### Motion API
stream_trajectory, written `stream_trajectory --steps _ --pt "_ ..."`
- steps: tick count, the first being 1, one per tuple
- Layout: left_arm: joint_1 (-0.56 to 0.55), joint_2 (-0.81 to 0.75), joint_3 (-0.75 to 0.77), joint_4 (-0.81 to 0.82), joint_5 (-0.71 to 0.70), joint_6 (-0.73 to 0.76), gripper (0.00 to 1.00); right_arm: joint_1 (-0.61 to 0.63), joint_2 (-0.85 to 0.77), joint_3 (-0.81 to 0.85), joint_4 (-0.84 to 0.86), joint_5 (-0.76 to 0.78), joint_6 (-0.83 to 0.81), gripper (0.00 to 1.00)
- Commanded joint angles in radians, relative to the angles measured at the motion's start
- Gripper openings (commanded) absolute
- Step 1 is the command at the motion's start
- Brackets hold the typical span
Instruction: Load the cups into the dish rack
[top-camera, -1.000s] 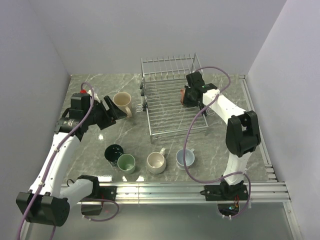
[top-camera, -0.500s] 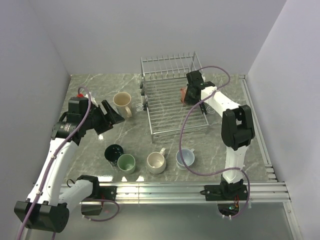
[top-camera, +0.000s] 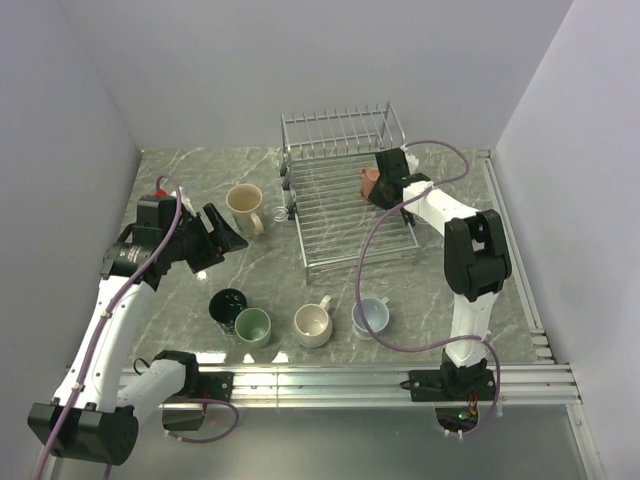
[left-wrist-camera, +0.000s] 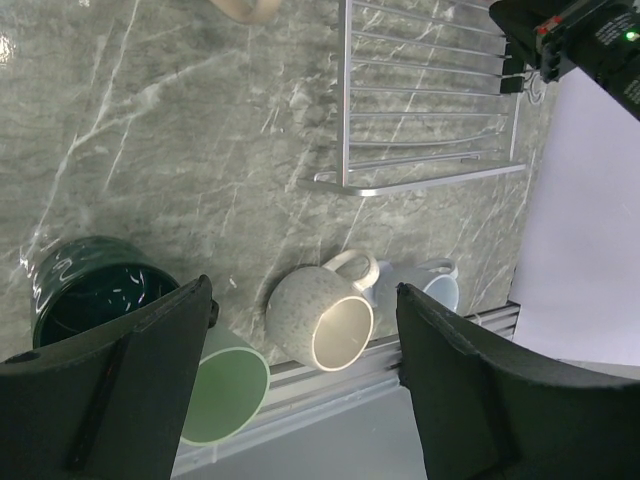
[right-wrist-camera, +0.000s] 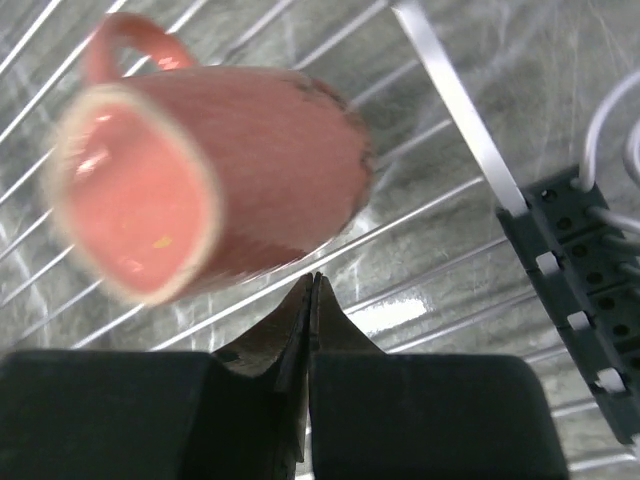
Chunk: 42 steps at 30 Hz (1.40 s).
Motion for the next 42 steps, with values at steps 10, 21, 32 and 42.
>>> stream_trajectory --steps 10,21,32,42 --pt "-0.003 -0.012 0.073 -0.060 -0.014 0.029 0.80 -0.009 0.049 0.042 0.231 0.090 0.180 0.00" --pt "-0.003 -0.062 0.067 -0.123 -0.043 0.024 0.80 -0.012 0.178 0.208 0.193 0.087 0.218 0.00" --pt "-0.003 -0.035 0.026 -0.008 -0.133 -0.008 0.86 -0.009 -0.140 -0.136 0.315 -0.042 0.107 0.62" --pt "-0.001 0.194 0.039 0.133 -0.265 -0.013 0.87 -0.009 -0.532 -0.338 0.138 -0.125 0.002 0.70"
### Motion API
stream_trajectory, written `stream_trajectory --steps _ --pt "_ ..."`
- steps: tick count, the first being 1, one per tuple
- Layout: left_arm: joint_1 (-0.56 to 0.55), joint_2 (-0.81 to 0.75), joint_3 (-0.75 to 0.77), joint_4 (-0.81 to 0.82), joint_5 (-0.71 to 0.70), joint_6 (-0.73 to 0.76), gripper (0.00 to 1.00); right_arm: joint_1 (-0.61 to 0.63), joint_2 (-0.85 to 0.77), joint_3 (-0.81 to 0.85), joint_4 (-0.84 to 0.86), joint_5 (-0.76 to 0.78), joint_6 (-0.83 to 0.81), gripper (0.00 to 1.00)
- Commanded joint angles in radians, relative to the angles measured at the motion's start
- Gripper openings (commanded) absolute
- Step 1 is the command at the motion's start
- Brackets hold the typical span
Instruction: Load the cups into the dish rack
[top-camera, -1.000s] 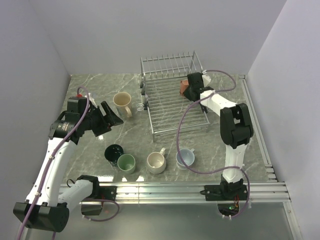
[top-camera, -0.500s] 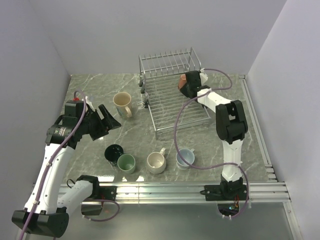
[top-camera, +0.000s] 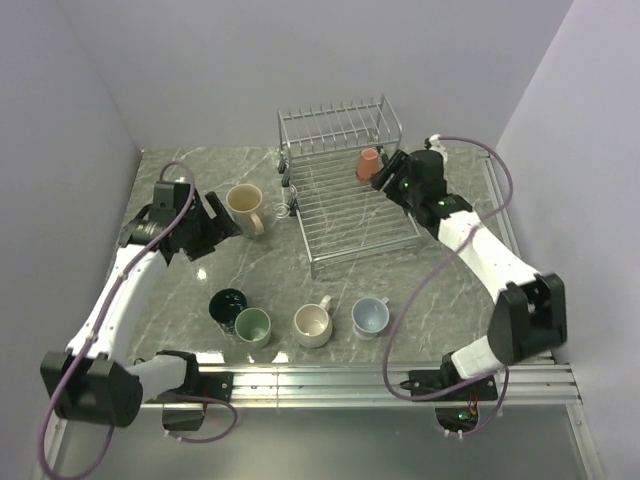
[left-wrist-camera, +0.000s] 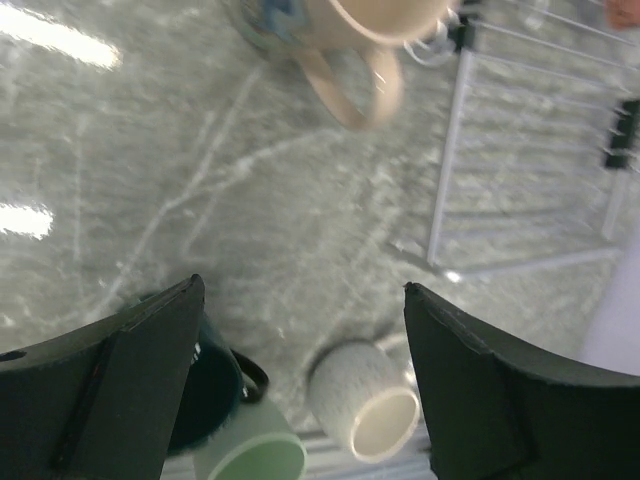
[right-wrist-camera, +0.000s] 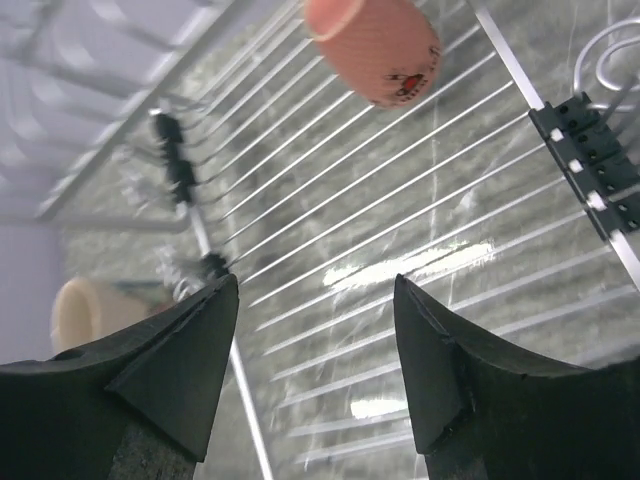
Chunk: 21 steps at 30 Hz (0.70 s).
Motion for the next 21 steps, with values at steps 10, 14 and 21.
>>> stream_trajectory --steps 10,14,21 --pt "-0.001 0.318 0.166 0.226 -0.113 -0.009 0.83 -0.007 -0.295 -0.038 -0.271 -0.047 -0.119 0.70" --pt "-0.001 0.380 0.223 0.247 -0.124 -0.002 0.83 -0.007 -0.318 -0.027 -0.303 -0.058 -0.118 0.70" --pt "-0.001 0.473 0.246 0.230 -0.177 -0.013 0.77 -0.007 -0.315 -0.037 -0.302 -0.104 -0.124 0.70"
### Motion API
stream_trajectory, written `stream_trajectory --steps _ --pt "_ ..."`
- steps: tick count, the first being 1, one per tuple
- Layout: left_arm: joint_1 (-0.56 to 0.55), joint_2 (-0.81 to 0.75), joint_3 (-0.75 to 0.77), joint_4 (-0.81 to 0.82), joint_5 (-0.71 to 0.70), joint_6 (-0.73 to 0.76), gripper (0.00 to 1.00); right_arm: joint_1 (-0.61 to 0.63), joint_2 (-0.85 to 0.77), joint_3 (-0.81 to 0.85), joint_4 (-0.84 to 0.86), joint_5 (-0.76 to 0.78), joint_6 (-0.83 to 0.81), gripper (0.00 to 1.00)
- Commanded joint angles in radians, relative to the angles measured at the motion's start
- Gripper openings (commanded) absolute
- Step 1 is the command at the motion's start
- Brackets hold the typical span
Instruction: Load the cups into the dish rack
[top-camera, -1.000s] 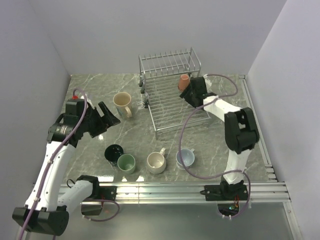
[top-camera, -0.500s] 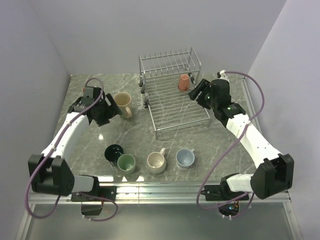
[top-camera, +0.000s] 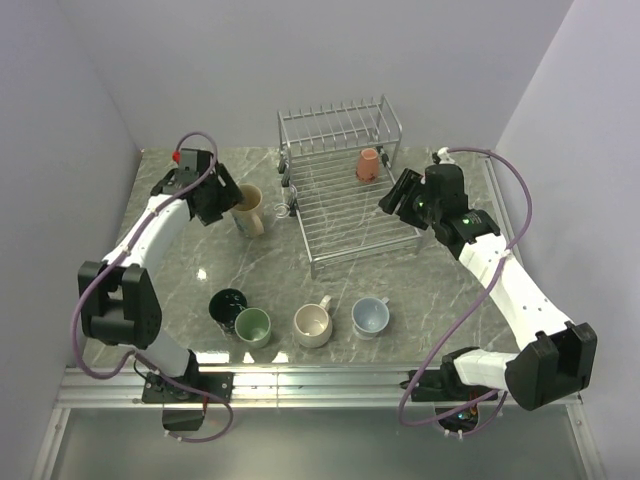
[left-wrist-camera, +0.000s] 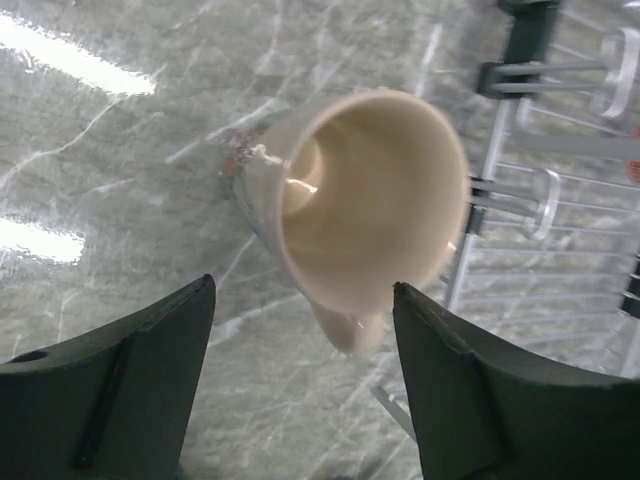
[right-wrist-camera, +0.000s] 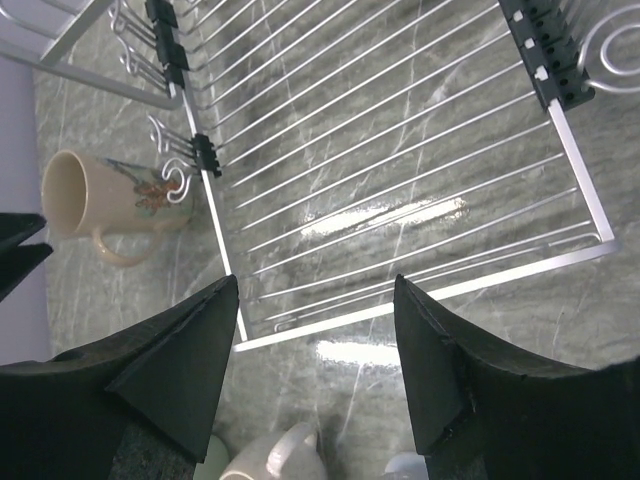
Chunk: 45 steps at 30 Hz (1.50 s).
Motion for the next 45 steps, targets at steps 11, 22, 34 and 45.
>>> stream_trajectory --steps 11,22,34,45 --pt "-0.003 0.152 0.051 0.055 -0.033 0.022 0.54 0.006 0.021 0.012 0.025 -0.081 -0.016 0.70" --pt "0.012 0.088 0.031 0.101 0.081 0.063 0.00 0.006 0.018 0.027 0.034 -0.144 -0.016 0.70" --pt "0.114 -0.174 -0.326 0.727 0.610 -0.476 0.00 0.067 0.181 0.043 0.518 -0.797 0.466 0.78" --pt "0.115 -0.266 -0.396 0.985 0.716 -0.673 0.00 0.122 0.264 0.086 0.583 -0.797 0.510 0.80"
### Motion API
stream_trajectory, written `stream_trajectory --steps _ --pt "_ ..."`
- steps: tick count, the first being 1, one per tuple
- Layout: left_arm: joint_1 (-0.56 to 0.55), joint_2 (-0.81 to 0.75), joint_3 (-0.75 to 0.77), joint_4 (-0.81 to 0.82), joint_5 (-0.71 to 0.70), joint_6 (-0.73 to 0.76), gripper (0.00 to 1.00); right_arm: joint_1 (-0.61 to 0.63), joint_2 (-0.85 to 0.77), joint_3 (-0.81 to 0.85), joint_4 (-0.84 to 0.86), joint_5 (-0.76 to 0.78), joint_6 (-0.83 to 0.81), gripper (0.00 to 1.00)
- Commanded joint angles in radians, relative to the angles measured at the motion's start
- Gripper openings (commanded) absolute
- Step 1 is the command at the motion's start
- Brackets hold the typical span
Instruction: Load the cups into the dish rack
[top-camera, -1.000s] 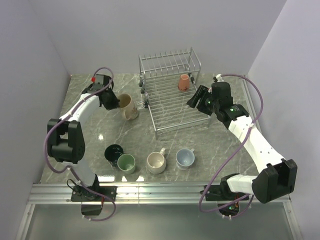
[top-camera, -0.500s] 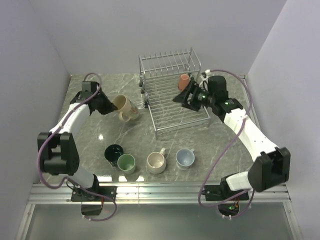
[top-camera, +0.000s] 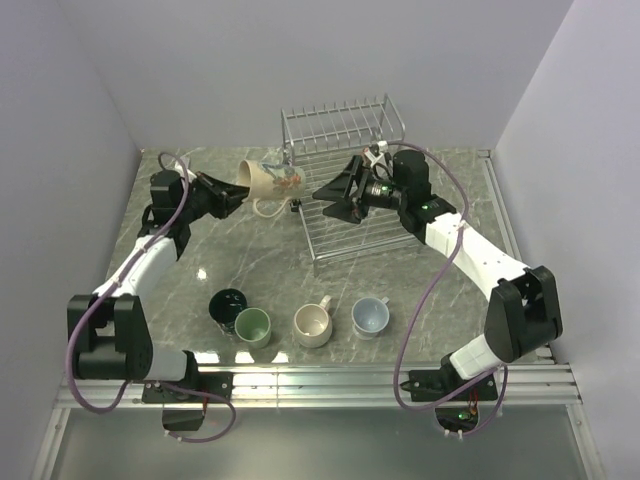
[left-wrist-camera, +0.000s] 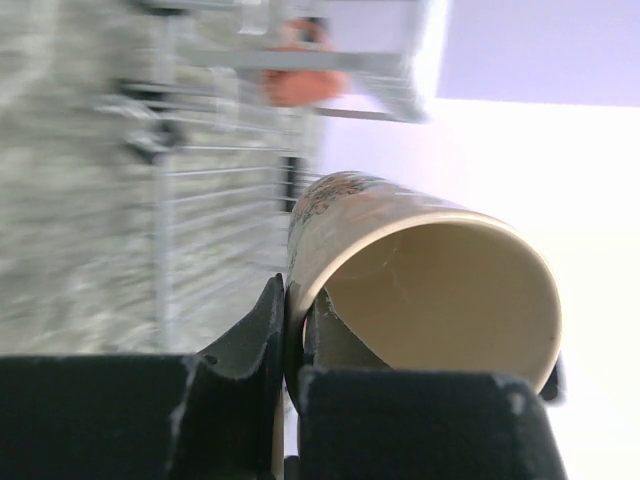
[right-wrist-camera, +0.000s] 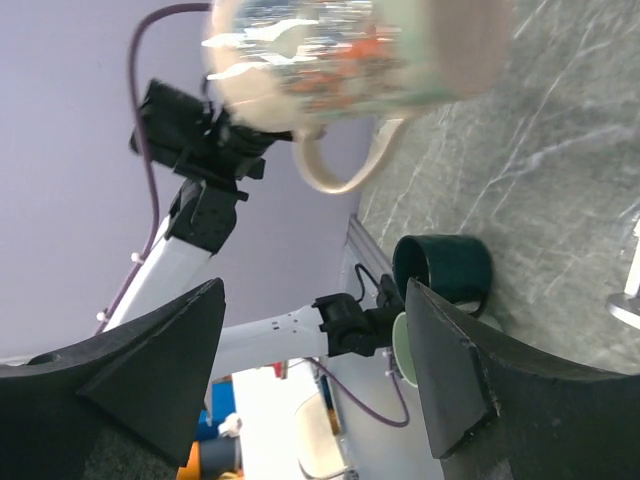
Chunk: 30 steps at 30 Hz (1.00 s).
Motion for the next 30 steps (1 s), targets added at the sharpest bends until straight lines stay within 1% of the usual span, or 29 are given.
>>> stream_trajectory --steps 1,3,4,5,7,8,9,10,11,12,13,16,17,20,26,30 --pt "0.003 -0.097 -0.013 0.350 0.142 -0.180 0.00 0.018 0.002 0.033 0.094 -0.035 0.055 0.80" --pt "0.003 -0.097 -0.077 0.470 0.167 -0.249 0.00 0.017 0.004 0.019 0.143 -0.046 0.076 0.81" --pt "0.003 -0.093 -0.098 0.591 0.197 -0.324 0.00 0.017 0.004 0.011 0.165 -0.049 0.101 0.82" --pt "0.003 -0.087 -0.115 0.660 0.211 -0.361 0.00 0.017 0.008 0.008 0.211 -0.054 0.115 0.82" --pt "0.003 -0.067 -0.153 0.754 0.245 -0.450 0.00 0.018 0.016 -0.005 0.278 -0.069 0.179 0.84" --pt "0.003 -0.063 -0.162 0.834 0.253 -0.472 0.00 0.017 0.017 -0.015 0.383 -0.071 0.211 0.89" --pt "0.003 -0.060 -0.170 0.848 0.259 -0.486 0.00 0.017 0.022 -0.024 0.447 -0.072 0.286 0.93" --pt "0.003 -0.062 -0.173 0.856 0.266 -0.496 0.00 0.018 0.026 -0.030 0.505 -0.071 0.323 0.98" --pt "0.003 -0.060 -0.171 0.866 0.267 -0.498 0.00 0.017 0.037 -0.026 0.592 -0.071 0.352 0.98" --pt "0.003 -0.063 -0.170 0.870 0.270 -0.501 0.00 0.021 0.057 -0.016 0.608 -0.072 0.378 0.98" --pt "0.001 -0.065 -0.168 0.877 0.270 -0.512 0.00 0.022 0.068 0.014 0.608 -0.074 0.379 0.99" --pt "0.001 -0.053 -0.164 0.939 0.270 -0.556 0.00 0.032 0.099 0.080 0.521 -0.075 0.321 1.00" --pt "0.001 -0.051 -0.164 0.952 0.267 -0.566 0.00 0.035 0.105 0.096 0.469 -0.075 0.302 1.00" --pt "0.001 -0.045 -0.155 0.986 0.265 -0.586 0.00 0.043 0.109 0.123 0.420 -0.075 0.255 1.00" --pt "-0.008 -0.040 -0.138 0.951 0.283 -0.561 0.00 0.045 0.112 0.119 0.447 -0.080 0.268 1.00" --pt "-0.023 -0.028 -0.133 0.910 0.274 -0.532 0.00 0.054 0.134 0.185 0.342 -0.086 0.210 1.00"
